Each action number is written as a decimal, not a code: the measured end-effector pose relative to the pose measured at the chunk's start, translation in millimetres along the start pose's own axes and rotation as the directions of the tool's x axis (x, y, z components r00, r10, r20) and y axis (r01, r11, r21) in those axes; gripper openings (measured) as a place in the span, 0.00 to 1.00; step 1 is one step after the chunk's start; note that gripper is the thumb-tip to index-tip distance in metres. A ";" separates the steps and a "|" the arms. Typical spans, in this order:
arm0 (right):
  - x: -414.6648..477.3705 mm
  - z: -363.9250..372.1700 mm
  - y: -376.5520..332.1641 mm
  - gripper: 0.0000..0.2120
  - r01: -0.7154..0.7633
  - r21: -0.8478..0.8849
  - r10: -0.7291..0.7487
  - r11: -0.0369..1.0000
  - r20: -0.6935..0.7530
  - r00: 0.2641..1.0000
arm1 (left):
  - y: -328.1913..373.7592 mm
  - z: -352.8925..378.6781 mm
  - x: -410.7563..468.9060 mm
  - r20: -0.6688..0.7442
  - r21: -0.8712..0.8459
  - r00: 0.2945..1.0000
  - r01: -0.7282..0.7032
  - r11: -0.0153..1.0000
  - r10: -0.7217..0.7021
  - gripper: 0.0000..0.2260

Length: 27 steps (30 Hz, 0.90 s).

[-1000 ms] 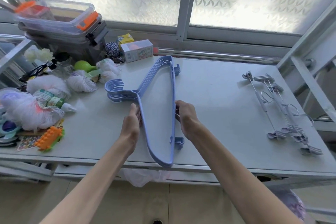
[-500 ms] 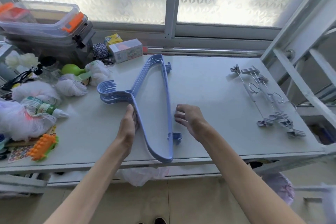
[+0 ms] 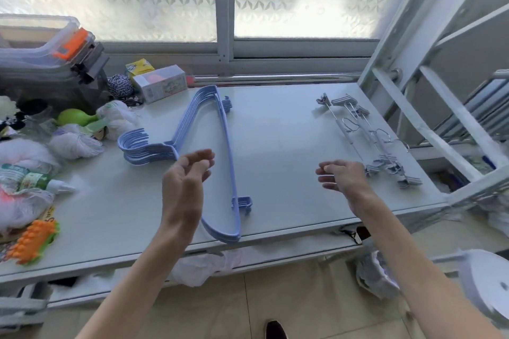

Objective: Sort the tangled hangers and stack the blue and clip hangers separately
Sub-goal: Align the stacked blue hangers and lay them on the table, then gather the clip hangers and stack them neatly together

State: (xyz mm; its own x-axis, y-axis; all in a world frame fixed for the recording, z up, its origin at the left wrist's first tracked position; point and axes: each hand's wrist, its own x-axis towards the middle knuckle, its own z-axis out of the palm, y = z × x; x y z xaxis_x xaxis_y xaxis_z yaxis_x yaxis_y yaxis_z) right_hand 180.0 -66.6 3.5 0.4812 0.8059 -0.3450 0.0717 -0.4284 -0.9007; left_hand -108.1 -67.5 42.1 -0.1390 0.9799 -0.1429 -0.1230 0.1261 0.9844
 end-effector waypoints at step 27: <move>119.6 -140.1 -13.9 0.06 0.055 -0.721 -0.173 0.690 -0.090 0.981 | -83.6 234.3 13.0 0.475 0.852 0.867 -0.496 0.169 0.148 0.21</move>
State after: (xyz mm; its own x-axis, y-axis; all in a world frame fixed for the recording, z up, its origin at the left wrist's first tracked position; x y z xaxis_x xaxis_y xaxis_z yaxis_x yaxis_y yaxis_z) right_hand 359.0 -21.5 11.7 0.5384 0.8276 -0.1588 0.7064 -0.5460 -0.4504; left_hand 130.6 -29.1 -17.9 0.3283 0.9419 0.0711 0.8853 -0.3330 0.3245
